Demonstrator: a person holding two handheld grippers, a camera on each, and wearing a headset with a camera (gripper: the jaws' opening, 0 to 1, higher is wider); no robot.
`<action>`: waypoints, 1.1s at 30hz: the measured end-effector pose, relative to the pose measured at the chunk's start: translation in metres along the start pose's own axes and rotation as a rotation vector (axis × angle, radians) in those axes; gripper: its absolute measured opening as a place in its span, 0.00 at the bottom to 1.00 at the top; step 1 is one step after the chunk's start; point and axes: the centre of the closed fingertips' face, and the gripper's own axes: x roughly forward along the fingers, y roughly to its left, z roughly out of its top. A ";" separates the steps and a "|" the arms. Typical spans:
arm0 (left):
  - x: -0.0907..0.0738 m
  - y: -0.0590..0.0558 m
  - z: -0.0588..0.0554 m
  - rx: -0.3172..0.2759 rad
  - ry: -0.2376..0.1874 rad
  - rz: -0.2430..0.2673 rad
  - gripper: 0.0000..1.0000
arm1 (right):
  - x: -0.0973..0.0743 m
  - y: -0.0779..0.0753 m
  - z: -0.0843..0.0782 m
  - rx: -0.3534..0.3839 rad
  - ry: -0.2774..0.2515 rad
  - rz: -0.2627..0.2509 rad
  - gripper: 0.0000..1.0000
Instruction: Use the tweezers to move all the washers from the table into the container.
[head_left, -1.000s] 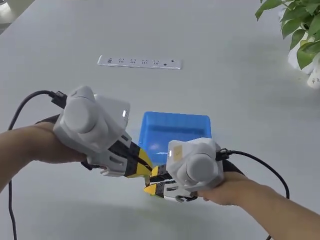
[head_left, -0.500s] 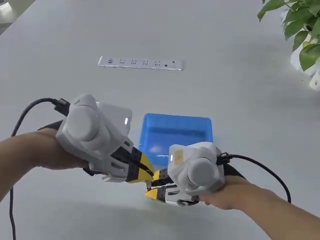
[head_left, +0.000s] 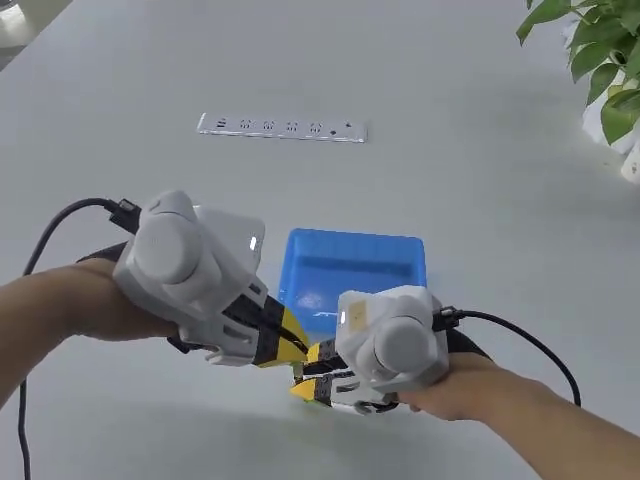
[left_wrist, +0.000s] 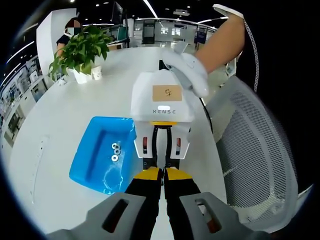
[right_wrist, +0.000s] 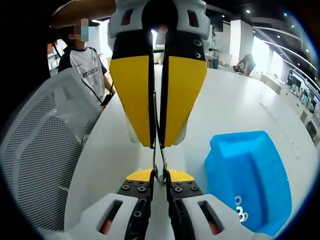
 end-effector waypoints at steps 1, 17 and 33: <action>0.000 0.000 0.000 -0.001 0.000 0.000 0.05 | 0.000 0.000 0.000 0.002 0.000 0.000 0.11; 0.000 -0.001 0.002 -0.005 -0.001 0.003 0.05 | 0.000 0.000 -0.001 -0.002 0.008 -0.006 0.10; -0.009 -0.003 0.017 -0.022 -0.036 0.003 0.05 | -0.016 0.003 0.009 -0.020 -0.001 -0.014 0.10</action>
